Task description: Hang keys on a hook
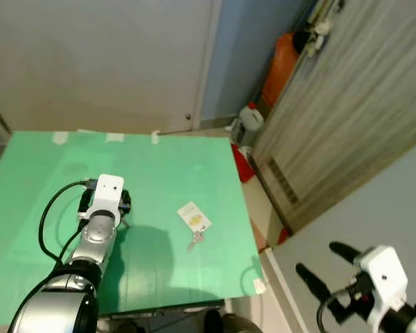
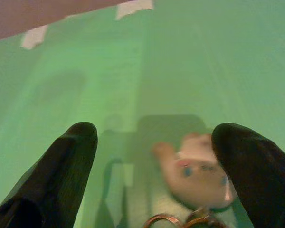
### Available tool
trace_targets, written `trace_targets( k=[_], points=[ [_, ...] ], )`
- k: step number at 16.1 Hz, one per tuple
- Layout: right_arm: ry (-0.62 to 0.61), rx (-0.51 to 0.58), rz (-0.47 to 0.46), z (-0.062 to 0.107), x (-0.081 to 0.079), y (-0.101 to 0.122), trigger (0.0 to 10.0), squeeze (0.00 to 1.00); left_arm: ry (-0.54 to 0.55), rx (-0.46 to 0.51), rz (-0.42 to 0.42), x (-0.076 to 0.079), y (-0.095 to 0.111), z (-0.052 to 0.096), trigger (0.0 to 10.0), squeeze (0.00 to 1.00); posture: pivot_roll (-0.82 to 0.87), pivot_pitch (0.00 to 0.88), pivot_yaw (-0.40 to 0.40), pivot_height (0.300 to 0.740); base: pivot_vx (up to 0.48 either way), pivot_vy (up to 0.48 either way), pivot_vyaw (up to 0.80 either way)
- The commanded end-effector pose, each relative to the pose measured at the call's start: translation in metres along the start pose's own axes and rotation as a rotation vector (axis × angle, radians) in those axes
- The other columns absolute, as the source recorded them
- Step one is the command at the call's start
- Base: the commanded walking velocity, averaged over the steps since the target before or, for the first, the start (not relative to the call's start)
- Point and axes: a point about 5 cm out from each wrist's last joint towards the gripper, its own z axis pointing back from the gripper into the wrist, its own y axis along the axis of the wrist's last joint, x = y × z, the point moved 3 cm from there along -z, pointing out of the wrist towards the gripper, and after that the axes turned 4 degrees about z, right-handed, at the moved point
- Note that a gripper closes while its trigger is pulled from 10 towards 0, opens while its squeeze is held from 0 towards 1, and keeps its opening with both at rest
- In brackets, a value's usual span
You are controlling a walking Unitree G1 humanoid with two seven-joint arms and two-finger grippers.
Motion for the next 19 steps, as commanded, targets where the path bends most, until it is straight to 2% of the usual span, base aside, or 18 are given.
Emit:
trace_targets(
  k=[1,4,6,9,10,12,17,19],
  points=[
    [0.001,-0.030,0.000,0.006,-0.001,-0.007,10.0,0.00,-0.001,-0.030,0.000,0.004,-0.005,0.001,10.0,0.00,-0.39,0.231,-0.179,0.740,0.000,0.000,0.00],
    [-0.010,-0.053,-0.001,0.009,-0.003,-0.017,10.0,0.00,-0.004,-0.038,0.005,0.003,-0.005,0.000,10.0,0.00,-0.40,0.244,-0.190,0.740,0.000,0.000,0.00],
    [-0.019,-0.055,-0.006,0.008,-0.006,-0.019,10.0,0.00,-0.012,-0.068,0.004,0.004,-0.011,0.001,10.0,0.00,-0.39,0.250,-0.187,0.740,0.000,0.000,0.00],
    [-0.031,-0.049,-0.008,0.017,-0.008,-0.014,10.0,0.00,-0.032,-0.103,0.014,0.002,-0.021,0.004,10.0,0.00,-0.40,0.260,-0.181,0.740,0.000,0.000,0.00],
    [-0.035,-0.050,-0.007,0.020,-0.009,-0.014,10.0,0.00,-0.039,-0.107,0.011,0.002,-0.022,0.004,0.0,0.00,-0.40,0.263,-0.178,0.740,0.000,0.000,0.00],
    [-0.046,-0.053,-0.008,0.022,-0.010,-0.014,10.0,0.00,-0.047,-0.104,0.015,0.002,-0.022,0.004,0.0,0.00,-0.40,0.266,-0.174,0.740,0.000,0.000,0.00],
    [-0.057,-0.046,-0.016,0.019,-0.015,-0.013,10.0,0.00,-0.092,-0.019,0.004,0.015,-0.007,0.003,0.0,0.00,-0.37,0.261,-0.157,0.740,0.000,0.000,0.00],
    [-0.050,-0.034,-0.016,0.015,-0.016,-0.011,10.0,0.00,-0.097,-0.041,0.032,0.019,-0.014,0.006,0.0,0.00,-0.36,0.257,-0.161,0.740,0.000,0.000,0.00]
  ],
)
